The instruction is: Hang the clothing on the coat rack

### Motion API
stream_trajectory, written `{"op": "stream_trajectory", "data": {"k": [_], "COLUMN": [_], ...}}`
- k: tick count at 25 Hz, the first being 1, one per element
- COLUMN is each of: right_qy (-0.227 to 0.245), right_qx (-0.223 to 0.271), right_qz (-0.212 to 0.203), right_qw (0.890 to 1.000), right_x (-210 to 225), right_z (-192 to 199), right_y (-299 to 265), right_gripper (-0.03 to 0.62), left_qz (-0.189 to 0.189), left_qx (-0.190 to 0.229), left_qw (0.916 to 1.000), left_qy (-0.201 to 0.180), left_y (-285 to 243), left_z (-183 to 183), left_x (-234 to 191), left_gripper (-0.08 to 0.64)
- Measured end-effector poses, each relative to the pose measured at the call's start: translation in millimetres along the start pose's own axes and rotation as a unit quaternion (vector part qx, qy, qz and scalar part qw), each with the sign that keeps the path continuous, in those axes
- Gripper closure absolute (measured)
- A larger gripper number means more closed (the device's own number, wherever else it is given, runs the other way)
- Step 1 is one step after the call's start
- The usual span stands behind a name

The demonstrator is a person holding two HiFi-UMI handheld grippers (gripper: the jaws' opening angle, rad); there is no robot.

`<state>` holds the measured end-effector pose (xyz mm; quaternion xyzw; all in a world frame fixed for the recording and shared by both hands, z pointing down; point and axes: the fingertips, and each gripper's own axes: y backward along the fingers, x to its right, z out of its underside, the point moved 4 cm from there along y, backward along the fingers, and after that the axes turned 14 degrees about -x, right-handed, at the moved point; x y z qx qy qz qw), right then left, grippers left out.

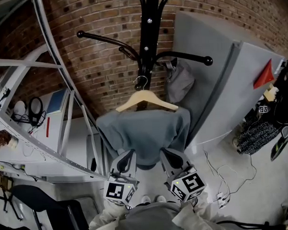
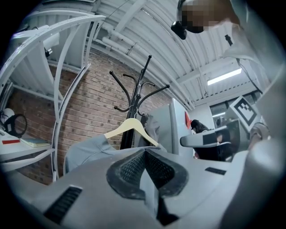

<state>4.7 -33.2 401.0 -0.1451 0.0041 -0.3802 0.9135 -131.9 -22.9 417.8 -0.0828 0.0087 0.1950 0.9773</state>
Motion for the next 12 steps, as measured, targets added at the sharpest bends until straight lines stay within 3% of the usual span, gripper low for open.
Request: {"op": "stream_trajectory", "data": {"k": [12], "right_qy": [-0.004], "right_qx": [0.003], "right_qz": [-0.015], "right_qw": [1.000], "right_x": [1.9], "right_z": [1.7], "right_y": [2.4], "right_gripper": [0.569], "left_qz": [-0.010], "left_qx": [-0.011], "left_qw": [0.9999], "left_qy": [-0.003], "left_y": [-0.5], "left_z": [-0.4], "left_x": [5.4], "left_gripper": [0.552]}}
